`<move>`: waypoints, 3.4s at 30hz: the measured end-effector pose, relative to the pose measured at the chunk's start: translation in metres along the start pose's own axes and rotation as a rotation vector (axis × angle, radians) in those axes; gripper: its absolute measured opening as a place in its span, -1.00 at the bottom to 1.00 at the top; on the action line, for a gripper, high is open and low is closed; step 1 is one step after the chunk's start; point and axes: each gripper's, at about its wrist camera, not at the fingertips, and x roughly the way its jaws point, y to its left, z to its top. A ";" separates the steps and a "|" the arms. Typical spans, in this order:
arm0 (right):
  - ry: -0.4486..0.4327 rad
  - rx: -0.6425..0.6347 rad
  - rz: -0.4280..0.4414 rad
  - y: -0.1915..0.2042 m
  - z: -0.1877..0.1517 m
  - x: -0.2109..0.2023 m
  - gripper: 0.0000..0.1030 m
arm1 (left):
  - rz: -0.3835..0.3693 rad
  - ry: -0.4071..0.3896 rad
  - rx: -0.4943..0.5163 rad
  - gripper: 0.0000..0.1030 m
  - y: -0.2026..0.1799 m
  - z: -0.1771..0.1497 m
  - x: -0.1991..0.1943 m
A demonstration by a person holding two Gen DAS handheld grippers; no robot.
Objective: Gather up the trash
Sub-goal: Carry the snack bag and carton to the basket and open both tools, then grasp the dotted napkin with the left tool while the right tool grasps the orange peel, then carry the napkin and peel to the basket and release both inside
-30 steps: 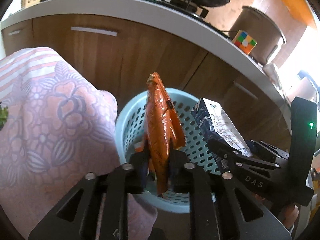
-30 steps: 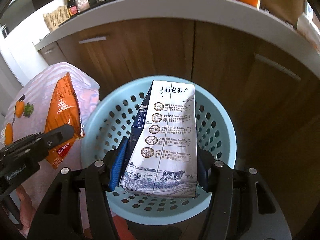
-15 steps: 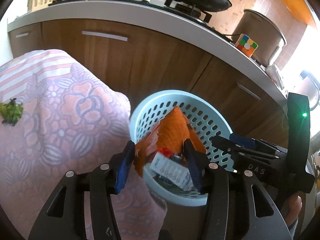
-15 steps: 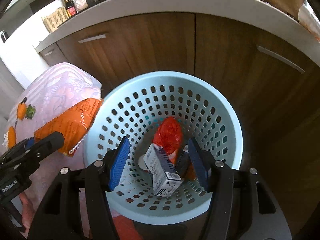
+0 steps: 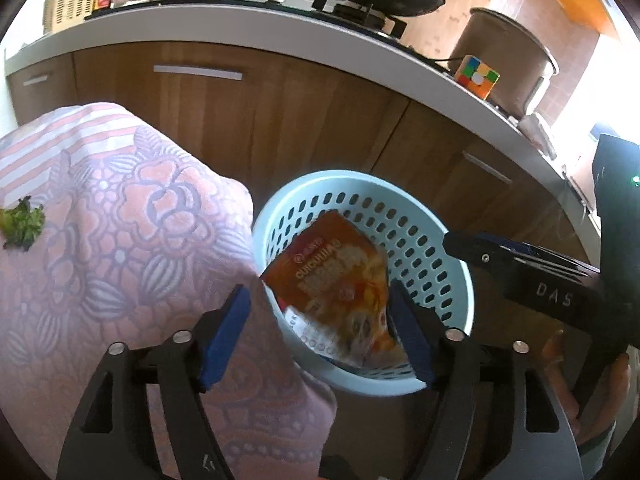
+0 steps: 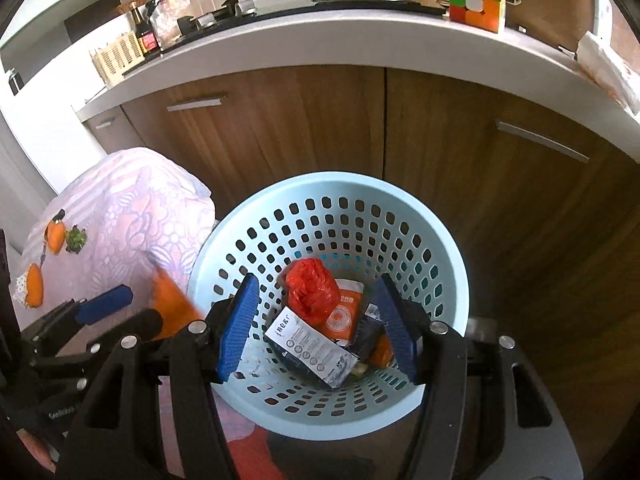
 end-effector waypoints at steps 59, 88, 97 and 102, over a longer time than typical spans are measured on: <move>-0.037 -0.511 0.353 0.406 0.019 0.101 0.19 | 0.674 -0.164 -0.387 -0.81 0.291 -0.061 -0.187; -0.192 -0.441 0.402 0.331 0.007 0.019 -0.66 | 0.519 -0.445 -0.294 -0.93 0.206 -0.062 -0.246; -0.218 -0.318 0.331 0.237 0.008 -0.011 -0.66 | 0.434 -0.449 -0.194 -0.92 0.137 -0.051 -0.227; -0.220 -0.262 0.274 0.183 0.006 -0.020 -0.66 | 0.365 -0.417 -0.136 -0.92 0.097 -0.044 -0.198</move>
